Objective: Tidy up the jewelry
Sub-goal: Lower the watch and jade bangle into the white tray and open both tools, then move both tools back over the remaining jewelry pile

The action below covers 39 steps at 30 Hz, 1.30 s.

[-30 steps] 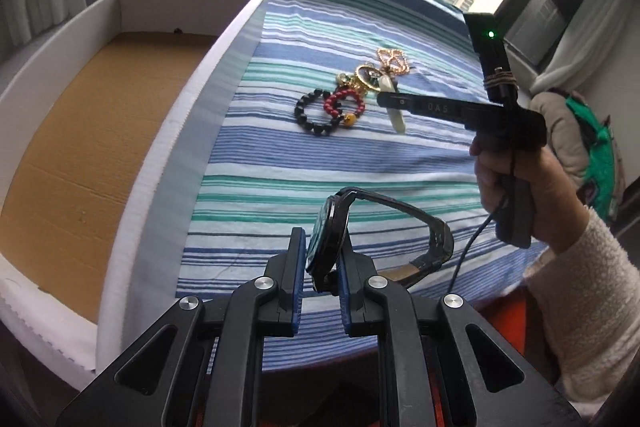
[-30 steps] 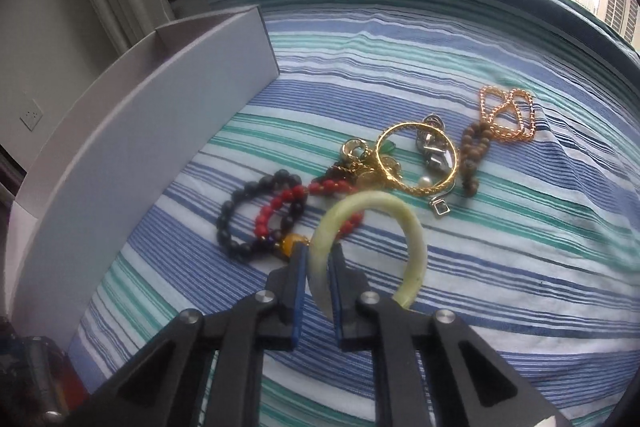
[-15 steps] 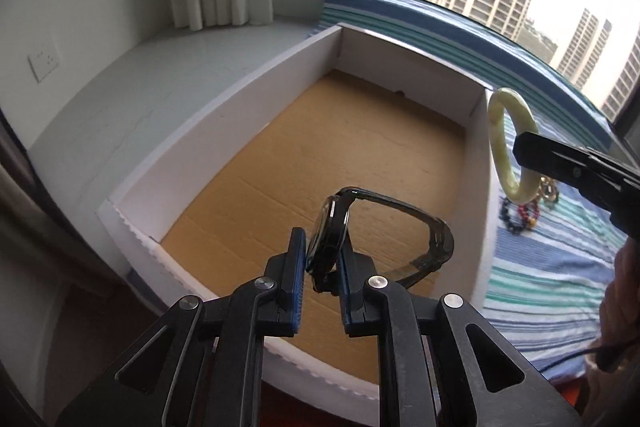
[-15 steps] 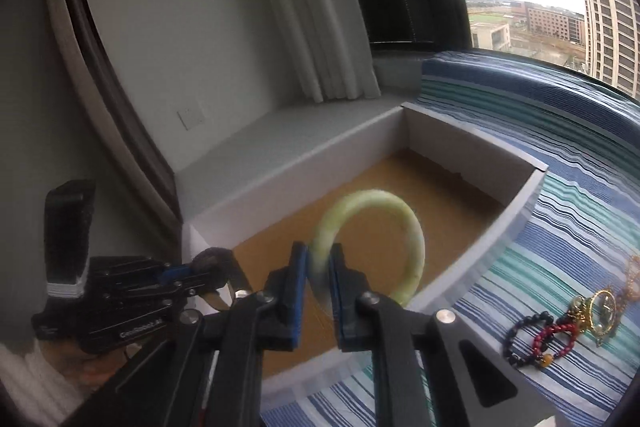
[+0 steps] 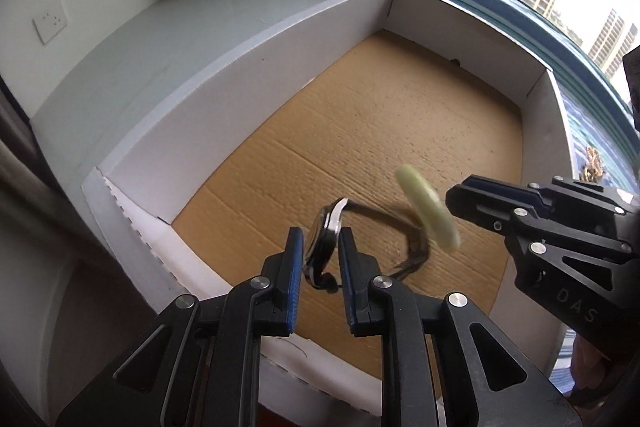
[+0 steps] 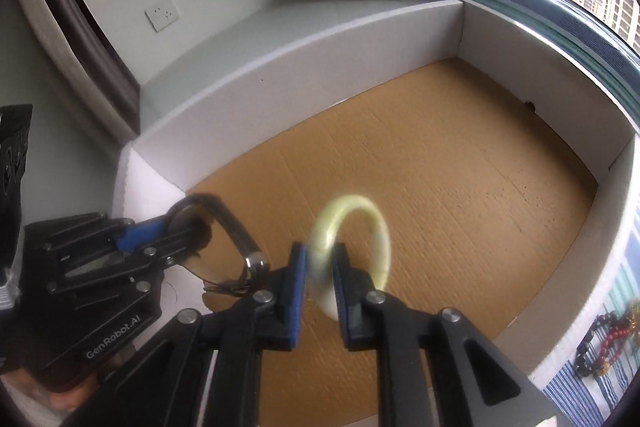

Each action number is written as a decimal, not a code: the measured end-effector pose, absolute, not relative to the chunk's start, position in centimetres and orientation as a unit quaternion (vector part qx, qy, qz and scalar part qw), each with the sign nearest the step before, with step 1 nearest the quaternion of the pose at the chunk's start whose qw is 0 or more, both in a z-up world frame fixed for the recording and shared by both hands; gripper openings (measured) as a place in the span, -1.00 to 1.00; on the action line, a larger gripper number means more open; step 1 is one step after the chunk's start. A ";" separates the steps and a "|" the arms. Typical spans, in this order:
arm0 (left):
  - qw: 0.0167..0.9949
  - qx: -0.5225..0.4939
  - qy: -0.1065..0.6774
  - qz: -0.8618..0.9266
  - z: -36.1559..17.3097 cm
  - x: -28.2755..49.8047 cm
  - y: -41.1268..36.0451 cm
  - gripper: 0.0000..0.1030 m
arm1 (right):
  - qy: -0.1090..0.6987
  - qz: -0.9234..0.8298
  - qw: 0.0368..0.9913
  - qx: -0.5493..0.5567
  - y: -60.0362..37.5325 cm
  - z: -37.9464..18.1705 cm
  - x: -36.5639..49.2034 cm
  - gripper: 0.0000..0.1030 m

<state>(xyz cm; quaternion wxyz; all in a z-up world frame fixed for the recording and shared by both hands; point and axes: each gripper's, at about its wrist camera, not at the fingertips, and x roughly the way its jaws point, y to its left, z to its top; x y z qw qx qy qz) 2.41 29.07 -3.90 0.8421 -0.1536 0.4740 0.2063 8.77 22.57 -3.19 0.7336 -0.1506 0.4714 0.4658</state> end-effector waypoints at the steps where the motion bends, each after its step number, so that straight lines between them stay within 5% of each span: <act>1: 0.844 -0.152 0.470 0.209 -3.6 2.2 28.9 -0.21 | 0.465 0.467 0.737 -0.146 22.5 -2.8 8.6 -0.70; 3: 0.855 -0.145 0.447 0.220 -2.3 1.5 28.6 0.50 | 0.453 0.465 0.748 -0.137 21.8 -1.6 8.6 -0.31; 9: 0.895 -0.131 0.378 0.198 2.3 -0.8 24.9 0.71 | 0.375 0.458 0.800 -0.099 16.4 4.5 7.3 0.03; 13: 0.918 -0.117 0.353 0.134 3.9 -1.7 19.9 0.79 | 0.318 0.418 0.847 -0.078 9.7 7.3 5.6 0.24; 25: 0.911 -0.039 0.405 -0.062 -0.8 -0.2 3.4 0.86 | 0.329 0.213 0.918 -0.061 -10.0 1.6 0.9 0.25; 39: 0.894 -0.014 0.443 -0.065 -4.5 0.2 -1.8 0.86 | 0.365 0.135 0.921 -0.023 -18.6 -3.4 -0.2 0.25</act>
